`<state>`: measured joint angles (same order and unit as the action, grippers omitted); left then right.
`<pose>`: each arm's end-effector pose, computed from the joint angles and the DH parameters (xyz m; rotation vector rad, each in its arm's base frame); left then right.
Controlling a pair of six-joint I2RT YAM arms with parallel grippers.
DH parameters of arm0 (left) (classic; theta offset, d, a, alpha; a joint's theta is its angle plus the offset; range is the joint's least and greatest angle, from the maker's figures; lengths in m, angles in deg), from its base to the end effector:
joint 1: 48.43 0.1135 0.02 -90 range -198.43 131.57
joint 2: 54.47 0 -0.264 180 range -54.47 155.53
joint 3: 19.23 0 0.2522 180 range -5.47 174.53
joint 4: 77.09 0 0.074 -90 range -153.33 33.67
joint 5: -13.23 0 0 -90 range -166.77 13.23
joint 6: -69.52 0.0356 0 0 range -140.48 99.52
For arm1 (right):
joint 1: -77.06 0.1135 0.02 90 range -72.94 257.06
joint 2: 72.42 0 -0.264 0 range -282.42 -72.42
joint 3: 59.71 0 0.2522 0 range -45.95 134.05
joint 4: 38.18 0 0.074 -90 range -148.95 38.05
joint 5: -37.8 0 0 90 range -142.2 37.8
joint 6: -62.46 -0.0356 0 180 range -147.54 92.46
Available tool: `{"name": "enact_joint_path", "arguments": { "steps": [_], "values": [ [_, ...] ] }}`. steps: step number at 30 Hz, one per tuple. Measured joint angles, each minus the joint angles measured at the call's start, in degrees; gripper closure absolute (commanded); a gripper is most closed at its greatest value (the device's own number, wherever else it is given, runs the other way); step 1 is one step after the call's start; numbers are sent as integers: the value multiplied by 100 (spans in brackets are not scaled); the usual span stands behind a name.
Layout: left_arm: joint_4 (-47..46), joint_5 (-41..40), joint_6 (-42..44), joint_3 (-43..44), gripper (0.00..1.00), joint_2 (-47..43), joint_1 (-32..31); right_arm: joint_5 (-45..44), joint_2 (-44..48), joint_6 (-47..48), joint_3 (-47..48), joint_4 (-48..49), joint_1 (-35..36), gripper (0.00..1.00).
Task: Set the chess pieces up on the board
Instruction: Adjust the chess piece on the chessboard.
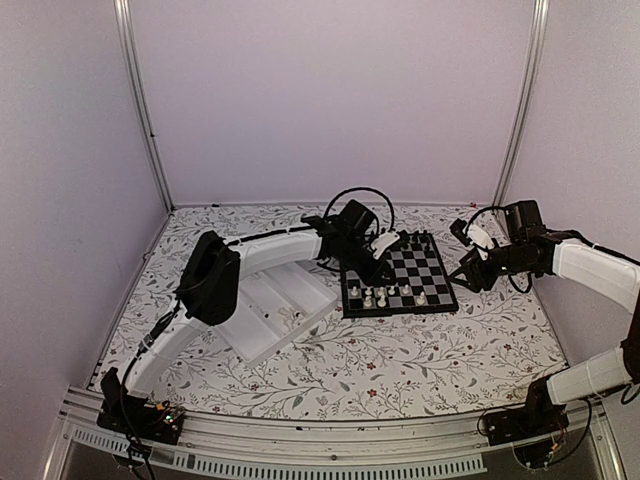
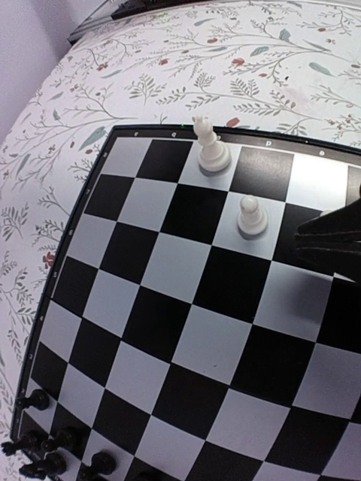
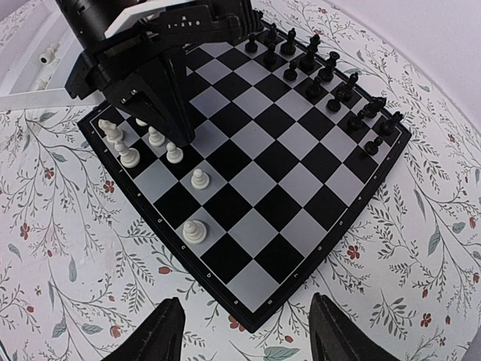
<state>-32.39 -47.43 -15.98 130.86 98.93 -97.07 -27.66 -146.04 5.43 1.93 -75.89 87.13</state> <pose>0.3689 -0.4454 0.1391 1.3330 2.1081 -0.9599 0.2545 0.0602 0.2333 -1.0383 2.1210 0.3303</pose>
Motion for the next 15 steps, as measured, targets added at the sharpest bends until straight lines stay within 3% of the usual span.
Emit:
{"name": "enact_joint_path", "arguments": {
  "steps": [9,15],
  "values": [
    [-76,-227,-28,-22,93,-2,2,2,-20,0,0,0,2,39],
    [-328,-927,37,-715,75,-553,33,7,-48,0,4,-2,0,39]
  ]
}}
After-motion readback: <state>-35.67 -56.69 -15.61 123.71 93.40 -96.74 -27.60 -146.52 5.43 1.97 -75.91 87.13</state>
